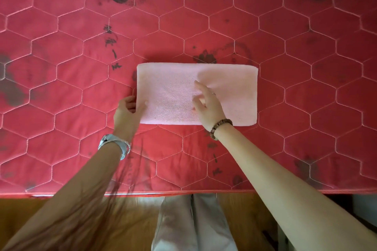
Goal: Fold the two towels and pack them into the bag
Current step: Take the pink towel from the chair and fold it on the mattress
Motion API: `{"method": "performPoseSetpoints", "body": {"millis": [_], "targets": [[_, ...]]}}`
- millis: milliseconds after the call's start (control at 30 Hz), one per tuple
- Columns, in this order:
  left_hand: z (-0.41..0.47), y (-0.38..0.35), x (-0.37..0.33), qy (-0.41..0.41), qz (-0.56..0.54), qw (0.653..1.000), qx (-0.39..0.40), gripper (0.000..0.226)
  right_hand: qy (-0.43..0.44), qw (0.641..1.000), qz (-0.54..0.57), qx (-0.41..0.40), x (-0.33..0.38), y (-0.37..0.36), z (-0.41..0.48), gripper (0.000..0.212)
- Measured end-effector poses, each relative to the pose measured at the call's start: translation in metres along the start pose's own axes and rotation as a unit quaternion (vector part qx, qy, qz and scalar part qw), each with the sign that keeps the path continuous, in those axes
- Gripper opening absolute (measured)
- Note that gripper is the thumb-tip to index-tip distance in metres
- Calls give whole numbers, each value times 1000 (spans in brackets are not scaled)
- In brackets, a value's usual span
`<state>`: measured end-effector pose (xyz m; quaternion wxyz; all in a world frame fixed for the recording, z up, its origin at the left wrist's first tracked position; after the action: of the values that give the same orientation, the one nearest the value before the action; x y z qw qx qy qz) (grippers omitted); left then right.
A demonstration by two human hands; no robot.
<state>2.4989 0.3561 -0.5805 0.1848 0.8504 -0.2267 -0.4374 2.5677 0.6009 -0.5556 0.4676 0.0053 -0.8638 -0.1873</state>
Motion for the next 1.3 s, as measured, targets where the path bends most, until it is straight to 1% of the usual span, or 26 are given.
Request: {"method": "performPoseSetpoints", "body": {"millis": [100, 200, 267, 333, 400, 467, 533, 600, 700, 800, 833, 867, 900, 967, 1000, 1067, 1100, 1167, 1233, 1300], "targets": [[1, -1, -6, 13, -10, 999, 27, 50, -10, 1000, -19, 7, 4, -2, 1, 51], [-5, -4, -16, 17, -43, 997, 59, 37, -28, 999, -30, 17, 8, -1, 0, 53], [-13, -4, -29, 0, -55, 997, 63, 30, -21, 999, -39, 31, 19, -1, -1, 54], [-25, -6, -46, -34, -64, 995, 66, 26, -9, 997, -56, 52, 34, -1, -3, 52], [-40, -10, -68, -71, -90, 991, 69, 31, 5, 997, -45, 62, 49, -3, -5, 50], [-55, -19, -90, -101, -124, 984, 78, 42, 19, 998, -14, 63, 66, -4, -8, 46], [-72, -31, -113, -132, -145, 976, 99, 48, 49, 997, 6, 61, 84, -2, -12, 39], [-88, -47, -134, -163, -160, 965, 131, 51, 70, 997, 18, 40, 96, 9, -12, 32], [-107, -71, -156, -220, -138, 947, 188, 52, 26, 999, 33, 12, 88, 36, -8, 20], [-116, -97, -159, -250, -116, 923, 269, 64, 2, 1000, 9, -3, 67, 71, -1, 5], [-117, -105, -155, -249, -112, 919, 284, 63, 0, 1000, -3, -11, 60, 84, 0, 7], [-116, -111, -151, -250, -108, 920, 282, 58, -6, 1000, -14, -17, 52, 97, 0, 11], [-114, -114, -148, -257, -103, 925, 261, 52, -17, 999, -23, -20, 44, 109, -1, 15], [-107, -114, -143, -303, -65, 933, 180, 42, -43, 998, -37, -27, 27, 131, -3, 22], [-104, -115, -140, -334, -34, 931, 144, 42, -58, 997, -44, -32, 16, 140, -3, 26], [-98, -124, -133, -394, 58, 912, 103, 49, -86, 994, -55, -43, -4, 154, -2, 32], [-97, -132, -129, -413, 116, 897, 102, 56, -97, 992, -59, -47, -12, 158, -1, 35], [-93, -150, -119, -424, 216, 871, 121, 69, -117, 989, -77, -51, -26, 161, -1, 37], [-91, -161, -112, -443, 270, 846, 128, 75, -131, 986, -88, -53, -38, 160, 0, 42], [-90, -167, -107, -464, 313, 820, 119, 78, -148, 984, -65, -76, -48, 156, -1, 53]]}}
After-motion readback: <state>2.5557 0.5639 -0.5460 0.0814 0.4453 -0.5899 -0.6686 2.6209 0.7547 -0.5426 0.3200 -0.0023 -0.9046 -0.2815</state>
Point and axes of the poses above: each hand's wrist, its own z-axis towards the middle knuckle, its own y-axis out of the back of the hand, x = y × z, the point moved 8 cm from there along z, towards the middle knuckle, and after that the axes turned 2 degrees about -x, right-handed, at the moved point
